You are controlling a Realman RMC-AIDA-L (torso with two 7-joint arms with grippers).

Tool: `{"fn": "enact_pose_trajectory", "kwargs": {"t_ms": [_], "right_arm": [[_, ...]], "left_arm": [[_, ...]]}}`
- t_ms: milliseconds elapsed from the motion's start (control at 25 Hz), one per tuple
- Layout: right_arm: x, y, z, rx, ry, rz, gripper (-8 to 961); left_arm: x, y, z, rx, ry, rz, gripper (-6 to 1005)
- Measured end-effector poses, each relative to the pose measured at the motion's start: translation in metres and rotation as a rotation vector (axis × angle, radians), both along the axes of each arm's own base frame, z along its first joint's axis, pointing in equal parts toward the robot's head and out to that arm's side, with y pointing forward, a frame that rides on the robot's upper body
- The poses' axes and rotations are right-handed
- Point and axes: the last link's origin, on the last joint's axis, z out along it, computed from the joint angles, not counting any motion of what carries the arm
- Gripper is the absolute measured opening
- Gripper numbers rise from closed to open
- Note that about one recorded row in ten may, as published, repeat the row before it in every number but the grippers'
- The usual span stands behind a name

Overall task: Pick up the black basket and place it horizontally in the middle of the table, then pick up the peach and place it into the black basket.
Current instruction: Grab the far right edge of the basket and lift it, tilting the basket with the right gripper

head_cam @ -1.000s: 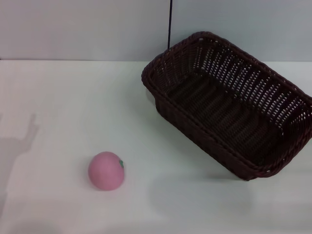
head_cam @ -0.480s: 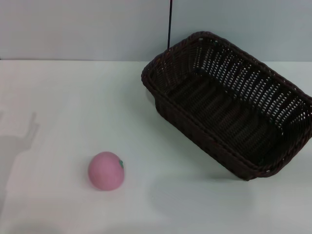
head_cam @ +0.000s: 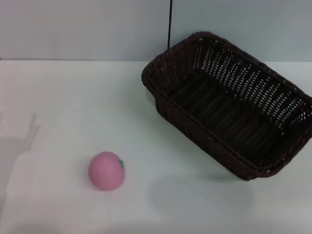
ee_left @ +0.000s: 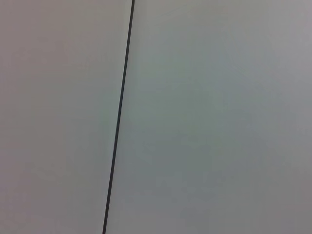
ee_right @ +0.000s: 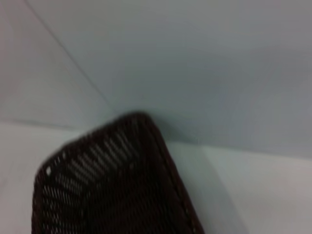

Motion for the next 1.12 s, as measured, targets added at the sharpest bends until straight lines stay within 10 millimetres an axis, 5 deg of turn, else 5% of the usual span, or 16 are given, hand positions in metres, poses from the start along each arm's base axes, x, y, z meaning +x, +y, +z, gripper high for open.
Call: {"fn": "enact_pose_trajectory", "kwargs": {"t_ms": [400,1120], "right_arm": [[-0.008,0.053,-0.054,-0.039,-0.09,0.015,772],[-0.005,0.076,-0.139,-0.019,-0.026,0.113,771]], "left_arm": [[0.001,-0.007,0.0,-0.006,0.006,-0.013,800],[0.003,-0.007,-0.002,-0.012,0.008,-0.023,790]]}}
